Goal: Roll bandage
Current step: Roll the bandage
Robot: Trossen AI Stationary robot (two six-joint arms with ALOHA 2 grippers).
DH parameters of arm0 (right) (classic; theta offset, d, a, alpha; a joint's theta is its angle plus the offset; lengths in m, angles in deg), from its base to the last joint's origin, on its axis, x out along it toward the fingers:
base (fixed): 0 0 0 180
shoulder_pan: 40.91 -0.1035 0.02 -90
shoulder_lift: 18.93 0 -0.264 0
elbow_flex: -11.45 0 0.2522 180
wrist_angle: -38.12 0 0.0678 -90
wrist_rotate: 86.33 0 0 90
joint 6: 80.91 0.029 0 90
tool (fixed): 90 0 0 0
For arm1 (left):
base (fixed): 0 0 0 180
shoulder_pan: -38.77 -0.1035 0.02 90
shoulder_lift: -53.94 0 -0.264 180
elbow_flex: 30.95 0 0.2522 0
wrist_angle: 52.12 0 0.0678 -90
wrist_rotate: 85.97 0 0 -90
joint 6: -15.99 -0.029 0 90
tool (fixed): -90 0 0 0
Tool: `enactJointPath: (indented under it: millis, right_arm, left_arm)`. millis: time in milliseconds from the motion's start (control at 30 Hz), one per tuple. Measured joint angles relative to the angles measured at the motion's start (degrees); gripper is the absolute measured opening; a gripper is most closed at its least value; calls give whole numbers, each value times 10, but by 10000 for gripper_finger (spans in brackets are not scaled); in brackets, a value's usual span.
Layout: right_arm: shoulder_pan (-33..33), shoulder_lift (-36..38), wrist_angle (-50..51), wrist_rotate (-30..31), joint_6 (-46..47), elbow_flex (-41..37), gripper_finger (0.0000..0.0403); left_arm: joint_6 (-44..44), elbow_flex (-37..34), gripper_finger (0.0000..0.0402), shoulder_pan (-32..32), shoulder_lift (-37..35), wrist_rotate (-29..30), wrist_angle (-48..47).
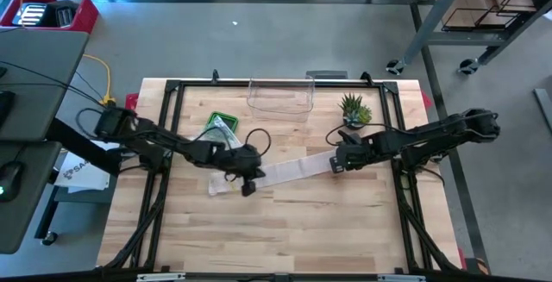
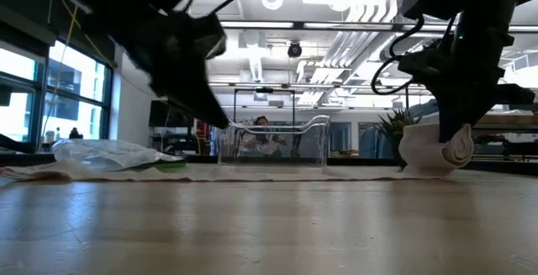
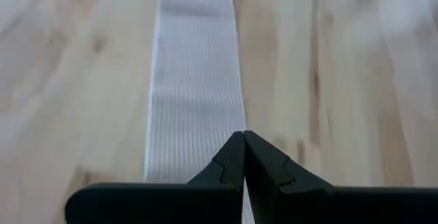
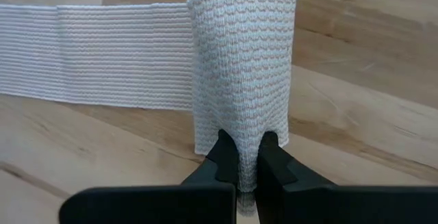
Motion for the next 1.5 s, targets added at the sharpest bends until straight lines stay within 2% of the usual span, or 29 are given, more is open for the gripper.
enactJointPath:
  millis: [133,333,500,600,767,1000,1200,1500]
  right_arm:
    - [0,0,-4,0,4,0,4]
    - [5,0,0,9,15,0,4]
    - [26,0,10,7,7,0,4]
    - [43,0,6,-7,-8,0,4]
    - [56,0,2,-21,-13,0,4]
    - [56,0,-11,-31,-10,0,4]
    - [59,0,-14,-33,1,0,4]
    - [96,0,-16,-29,-12,0,4]
  left_arm:
    - [-32,70,0,-21,84,-5,9]
    - [-92,237,0,-41,223,-25,-11]
    - [-101,318,0,-51,281,-42,-43]
    - [-106,321,0,-52,298,-41,-53]
    - [-101,321,0,-52,308,-2,-58]
    - [-103,321,0,-51,307,26,-14]
    - [-103,321,0,-44,323,97,1]
    - [-111,321,0,-35,323,108,8]
